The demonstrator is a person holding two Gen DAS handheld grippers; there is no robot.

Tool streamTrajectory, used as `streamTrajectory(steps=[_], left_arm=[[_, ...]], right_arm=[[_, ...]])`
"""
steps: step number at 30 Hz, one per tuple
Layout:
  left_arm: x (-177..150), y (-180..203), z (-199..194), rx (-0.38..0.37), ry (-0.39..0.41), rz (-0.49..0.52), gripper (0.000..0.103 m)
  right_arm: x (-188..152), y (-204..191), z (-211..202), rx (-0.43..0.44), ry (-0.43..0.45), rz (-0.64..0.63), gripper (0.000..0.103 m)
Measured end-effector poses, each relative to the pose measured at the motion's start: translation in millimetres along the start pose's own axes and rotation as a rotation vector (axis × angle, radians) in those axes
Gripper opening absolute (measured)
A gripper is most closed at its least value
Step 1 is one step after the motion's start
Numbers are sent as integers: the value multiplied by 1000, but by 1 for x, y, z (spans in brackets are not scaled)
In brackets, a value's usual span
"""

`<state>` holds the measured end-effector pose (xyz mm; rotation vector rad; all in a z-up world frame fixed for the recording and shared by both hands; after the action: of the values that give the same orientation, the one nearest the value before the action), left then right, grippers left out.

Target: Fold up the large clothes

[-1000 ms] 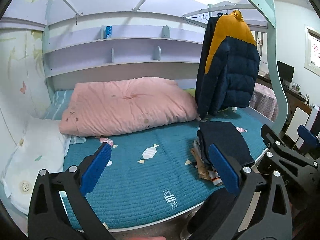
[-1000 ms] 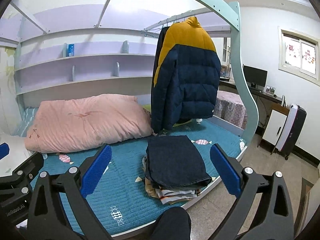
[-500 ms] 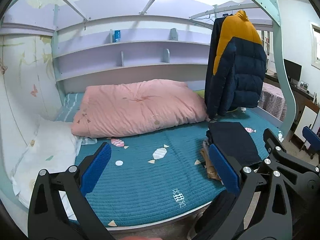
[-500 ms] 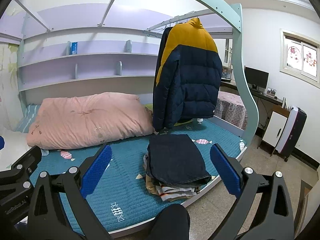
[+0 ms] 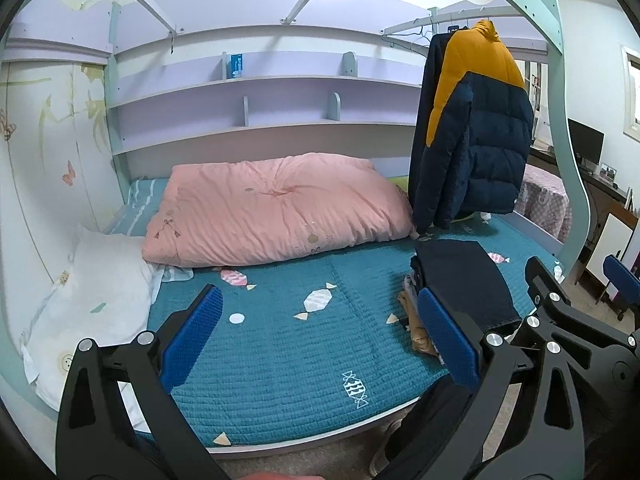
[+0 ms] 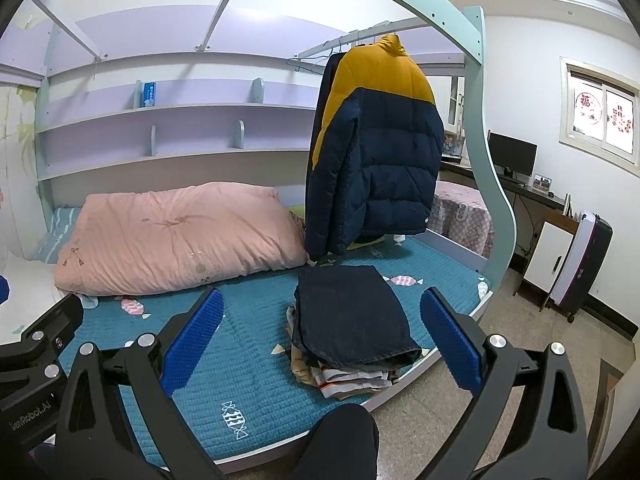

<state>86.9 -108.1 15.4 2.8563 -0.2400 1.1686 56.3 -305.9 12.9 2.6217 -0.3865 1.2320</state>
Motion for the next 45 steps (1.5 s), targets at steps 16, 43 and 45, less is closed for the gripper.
streamTrajectory(steps=[16,43,45], left_arm=[[-4,1,10,-21,-42,-3,98],[-8,1,29,-21,-95,5,98],[-8,0,31,-24,-99,2,98]], right_arm=[[-4,1,4,-12,-31,2,95],[-7,2,22,-32,-95,-16,95],[-8,2,22,-35,-95,-16,95]])
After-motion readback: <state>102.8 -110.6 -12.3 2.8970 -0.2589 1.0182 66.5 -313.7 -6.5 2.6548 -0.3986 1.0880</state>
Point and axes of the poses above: each gripper's, at about its wrist camera, not at the fingertips, and z roughly the way its jaws point, y to its right, x to its top, the point moved 8 cm from there along z, roughly the way its jaws point, and after that the axes turned 12 degrees about -y, right-handed, at the moved point
